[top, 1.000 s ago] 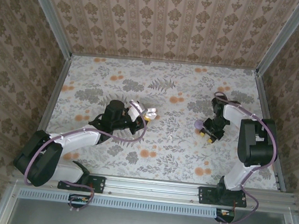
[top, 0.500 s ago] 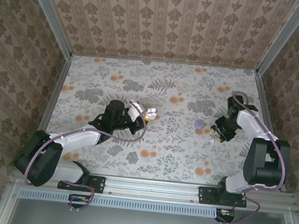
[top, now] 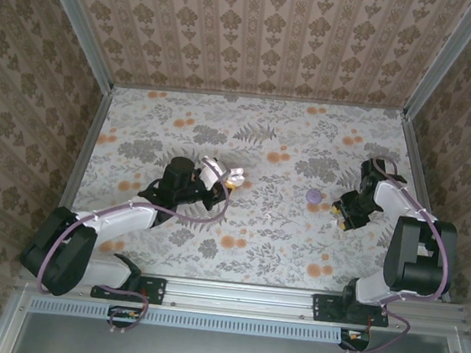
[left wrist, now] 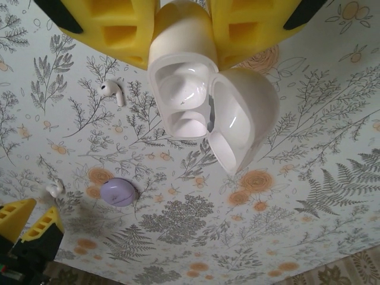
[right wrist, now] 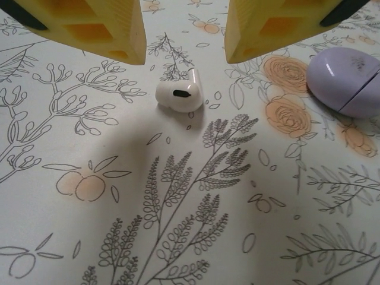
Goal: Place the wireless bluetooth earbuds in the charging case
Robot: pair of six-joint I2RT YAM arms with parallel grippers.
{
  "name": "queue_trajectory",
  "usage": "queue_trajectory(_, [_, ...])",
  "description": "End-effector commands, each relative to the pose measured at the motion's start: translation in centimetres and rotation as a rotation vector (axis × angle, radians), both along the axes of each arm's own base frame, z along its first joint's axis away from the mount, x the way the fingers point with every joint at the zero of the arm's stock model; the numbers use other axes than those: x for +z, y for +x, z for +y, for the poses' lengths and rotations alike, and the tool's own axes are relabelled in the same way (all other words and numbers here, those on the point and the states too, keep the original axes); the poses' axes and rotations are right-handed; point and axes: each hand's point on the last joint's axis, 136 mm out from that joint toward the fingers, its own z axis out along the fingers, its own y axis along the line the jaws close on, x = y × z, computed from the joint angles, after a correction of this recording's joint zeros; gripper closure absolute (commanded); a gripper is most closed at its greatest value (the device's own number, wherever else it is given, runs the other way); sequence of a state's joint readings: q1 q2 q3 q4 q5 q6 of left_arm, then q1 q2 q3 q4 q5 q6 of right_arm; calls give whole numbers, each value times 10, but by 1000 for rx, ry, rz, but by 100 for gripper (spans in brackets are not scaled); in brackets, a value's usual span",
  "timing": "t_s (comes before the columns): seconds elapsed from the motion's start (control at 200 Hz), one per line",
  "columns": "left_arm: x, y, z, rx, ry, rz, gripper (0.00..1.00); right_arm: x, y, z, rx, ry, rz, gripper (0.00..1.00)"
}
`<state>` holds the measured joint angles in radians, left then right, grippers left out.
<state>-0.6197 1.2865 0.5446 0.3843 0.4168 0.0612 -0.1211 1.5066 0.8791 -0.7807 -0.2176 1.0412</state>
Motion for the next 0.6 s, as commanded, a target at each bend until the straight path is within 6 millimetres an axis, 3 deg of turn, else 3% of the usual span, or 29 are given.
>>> queue_trajectory(0.0, [12, 4, 4, 12, -9, -46, 82, -11, -8, 1, -40, 13, 45, 60])
queue_trajectory(0.595, [11, 4, 5, 13, -2, -45, 82, -31, 0, -1, -36, 10, 59, 64])
